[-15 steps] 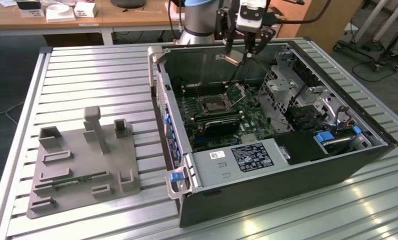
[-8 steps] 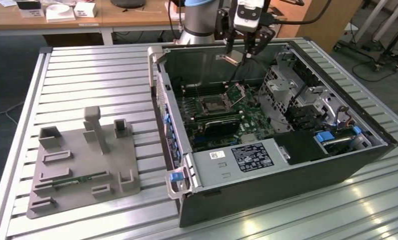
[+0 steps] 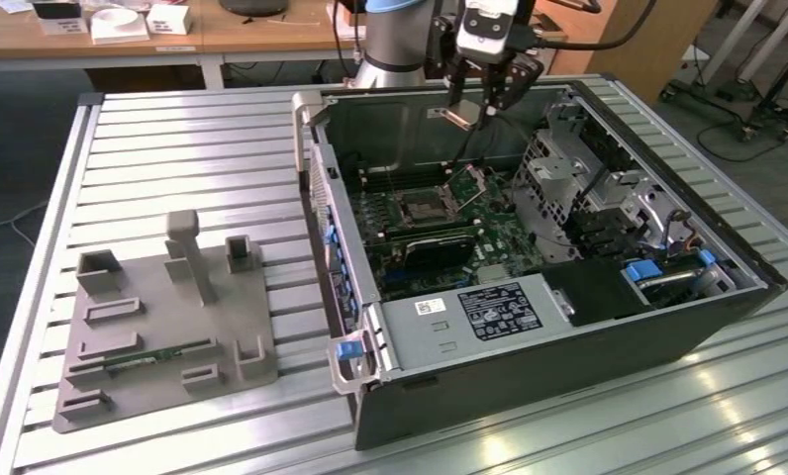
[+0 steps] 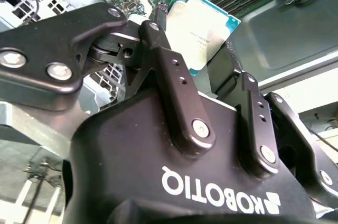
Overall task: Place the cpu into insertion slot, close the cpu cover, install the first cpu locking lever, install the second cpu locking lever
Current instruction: 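Place the cpu into insertion slot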
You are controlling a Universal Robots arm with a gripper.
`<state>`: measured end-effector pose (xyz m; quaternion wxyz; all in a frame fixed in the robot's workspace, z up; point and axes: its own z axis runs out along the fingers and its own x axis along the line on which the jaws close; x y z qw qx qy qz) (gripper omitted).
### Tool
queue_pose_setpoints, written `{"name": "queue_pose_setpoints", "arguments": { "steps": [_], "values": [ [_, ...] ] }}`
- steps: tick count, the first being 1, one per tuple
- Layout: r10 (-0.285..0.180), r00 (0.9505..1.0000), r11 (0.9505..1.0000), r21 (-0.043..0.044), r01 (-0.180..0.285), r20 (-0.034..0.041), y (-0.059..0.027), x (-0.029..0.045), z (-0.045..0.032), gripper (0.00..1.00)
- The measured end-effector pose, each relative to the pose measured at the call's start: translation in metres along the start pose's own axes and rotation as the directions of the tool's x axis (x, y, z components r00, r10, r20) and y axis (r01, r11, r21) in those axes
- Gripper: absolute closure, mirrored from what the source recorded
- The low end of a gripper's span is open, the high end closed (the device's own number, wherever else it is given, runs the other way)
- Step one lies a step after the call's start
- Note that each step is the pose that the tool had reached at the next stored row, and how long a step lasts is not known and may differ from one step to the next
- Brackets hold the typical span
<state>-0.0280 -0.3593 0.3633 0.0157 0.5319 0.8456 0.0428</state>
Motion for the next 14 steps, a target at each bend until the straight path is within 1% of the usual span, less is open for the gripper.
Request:
{"name": "queue_pose_setpoints", "arguments": {
  "steps": [6, 14],
  "values": [
    [0.052, 0.9987, 0.9987, -0.0011, -0.052, 0.0046, -0.0003, 0.0001, 0.0002, 0.46],
    [0.116, 0.9932, 0.9933, -0.0028, -0.116, 0.0102, -0.0010, 0.0004, 0.0003, 0.46]
  ]
}}
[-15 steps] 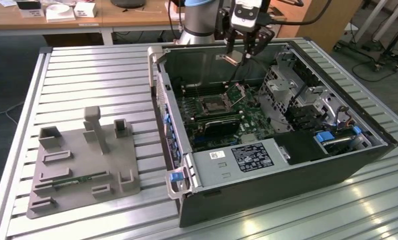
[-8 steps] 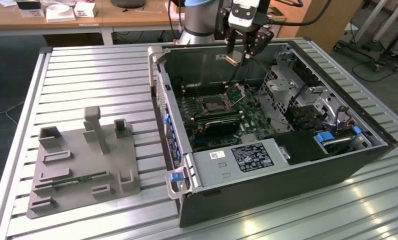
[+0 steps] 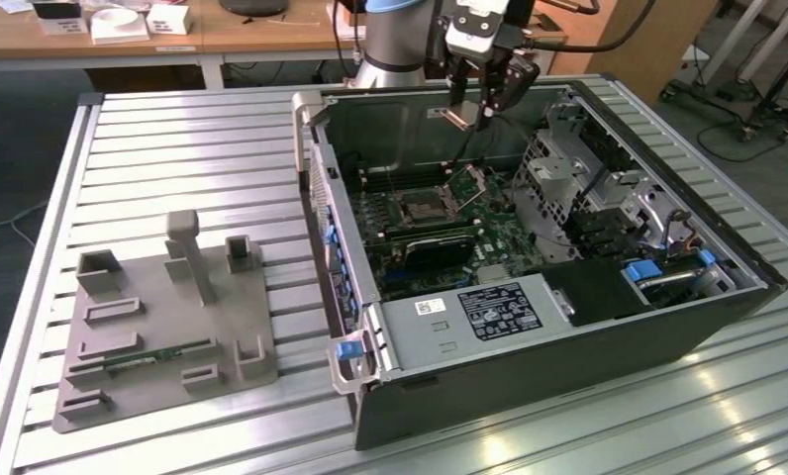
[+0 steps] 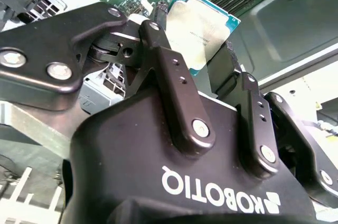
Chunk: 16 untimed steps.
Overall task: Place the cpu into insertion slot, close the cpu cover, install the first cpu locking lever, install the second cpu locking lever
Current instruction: 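Place the cpu into insertion slot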
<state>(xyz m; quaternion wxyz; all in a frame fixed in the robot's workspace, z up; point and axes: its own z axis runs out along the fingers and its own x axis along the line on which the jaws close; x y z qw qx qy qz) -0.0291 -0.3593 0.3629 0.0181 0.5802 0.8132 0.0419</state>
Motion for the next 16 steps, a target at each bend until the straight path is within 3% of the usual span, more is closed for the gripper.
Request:
{"name": "queue_pose_setpoints", "arguments": {
  "steps": [8, 16],
  "values": [
    [0.066, 0.9978, 0.9978, -0.0015, -0.066, 0.0058, -0.0006, 0.0002, 0.0003, 0.46],
    [0.141, 0.9900, 0.9901, -0.0036, -0.141, 0.0124, -0.0011, 0.0003, 0.0006, 0.46]
  ]
}}
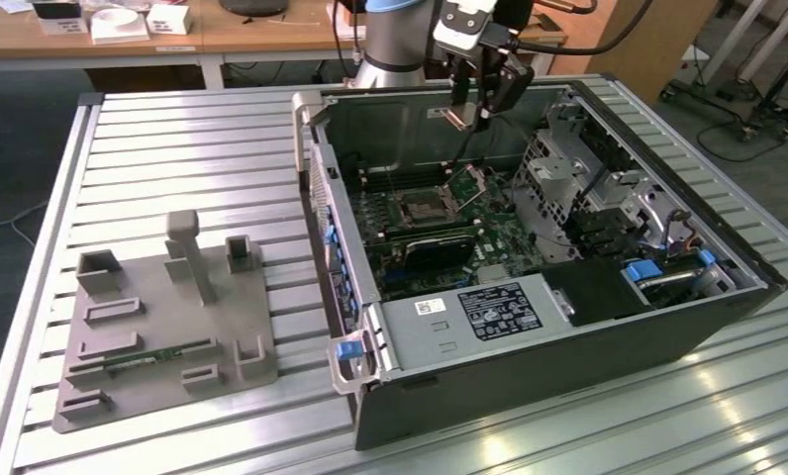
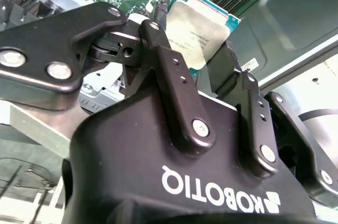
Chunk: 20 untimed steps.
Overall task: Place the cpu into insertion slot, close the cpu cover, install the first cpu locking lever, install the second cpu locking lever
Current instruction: 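Place the cpu into insertion slot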
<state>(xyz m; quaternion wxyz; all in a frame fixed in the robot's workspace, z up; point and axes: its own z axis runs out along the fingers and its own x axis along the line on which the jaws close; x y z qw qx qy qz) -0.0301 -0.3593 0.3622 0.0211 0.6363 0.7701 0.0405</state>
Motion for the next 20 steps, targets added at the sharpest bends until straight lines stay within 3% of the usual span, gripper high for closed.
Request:
{"name": "queue_pose_setpoints", "arguments": {
  "steps": [10, 20],
  "values": [
    [0.096, 0.9953, 0.9953, -0.0022, -0.096, 0.0085, -0.0027, 0.0005, 0.0004, 0.46],
    [0.176, 0.9842, 0.9843, -0.0047, -0.176, 0.0155, -0.0039, 0.0007, 0.0010, 0.46]
  ]
}}
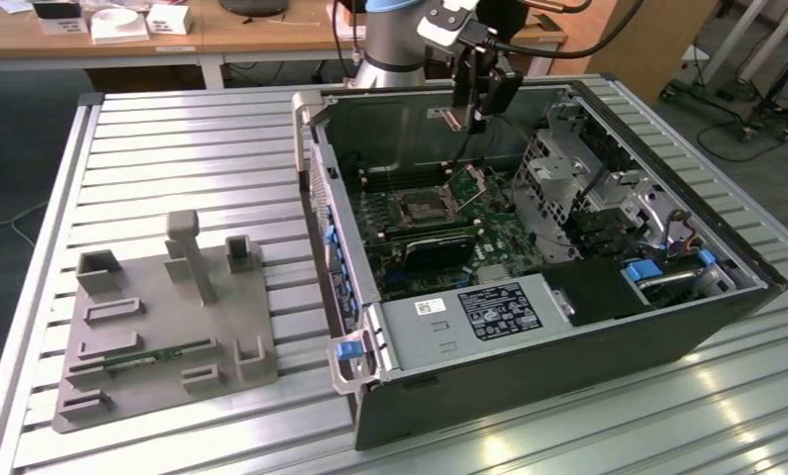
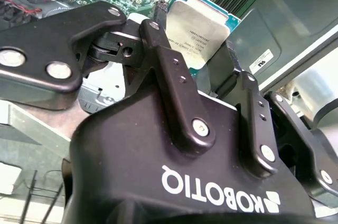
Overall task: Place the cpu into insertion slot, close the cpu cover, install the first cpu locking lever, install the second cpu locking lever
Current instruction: 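Place the cpu into insertion slot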
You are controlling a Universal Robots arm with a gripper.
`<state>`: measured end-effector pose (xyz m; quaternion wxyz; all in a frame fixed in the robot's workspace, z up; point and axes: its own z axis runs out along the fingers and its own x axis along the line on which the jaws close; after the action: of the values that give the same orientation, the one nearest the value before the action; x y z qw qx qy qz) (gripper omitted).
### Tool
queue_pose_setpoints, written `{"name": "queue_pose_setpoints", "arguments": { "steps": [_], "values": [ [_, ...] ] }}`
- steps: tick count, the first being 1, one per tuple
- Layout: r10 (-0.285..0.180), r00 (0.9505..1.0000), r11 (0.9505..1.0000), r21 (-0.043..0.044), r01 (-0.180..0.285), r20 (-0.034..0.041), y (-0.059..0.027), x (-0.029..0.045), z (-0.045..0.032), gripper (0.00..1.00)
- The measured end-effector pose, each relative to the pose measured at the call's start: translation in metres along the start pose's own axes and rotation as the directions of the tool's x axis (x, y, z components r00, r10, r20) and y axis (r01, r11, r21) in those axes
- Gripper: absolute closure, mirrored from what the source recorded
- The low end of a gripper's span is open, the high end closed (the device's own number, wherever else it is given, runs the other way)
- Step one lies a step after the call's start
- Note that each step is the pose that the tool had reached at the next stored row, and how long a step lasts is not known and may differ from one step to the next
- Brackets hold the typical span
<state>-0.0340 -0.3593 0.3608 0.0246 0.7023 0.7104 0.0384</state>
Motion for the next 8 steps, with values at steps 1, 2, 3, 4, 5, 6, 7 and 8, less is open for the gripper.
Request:
{"name": "queue_pose_setpoints", "arguments": {
  "steps": [1, 2, 3, 4, 5, 6, 7, 8],
  "values": [
    [0.007, 1.0000, 1.0000, -0.0001, -0.007, 0.0005, 0.0000, 0.0000, 0.0001, 0.46],
    [0.012, 0.9999, 0.9999, -0.0003, -0.012, 0.0010, 0.0000, 0.0000, 0.0001, 0.46],
    [0.017, 0.9999, 0.9999, -0.0004, -0.017, 0.0014, 0.0000, 0.0000, 0.0001, 0.46],
    [0.020, 0.9998, 0.9998, -0.0004, -0.020, 0.0017, 0.0000, 0.0000, 0.0002, 0.46],
    [0.021, 0.9998, 0.9998, -0.0004, -0.021, 0.0018, 0.0000, 0.0000, 0.0002, 0.46],
    [0.021, 0.9998, 0.9998, -0.0004, -0.021, 0.0019, 0.0000, 0.0000, 0.0002, 0.46],
    [0.022, 0.9998, 0.9998, -0.0005, -0.022, 0.0019, 0.0000, 0.0000, 0.0002, 0.46],
    [0.023, 0.9997, 0.9997, -0.0005, -0.023, 0.0019, 0.0000, 0.0000, 0.0002, 0.46]
  ]
}}
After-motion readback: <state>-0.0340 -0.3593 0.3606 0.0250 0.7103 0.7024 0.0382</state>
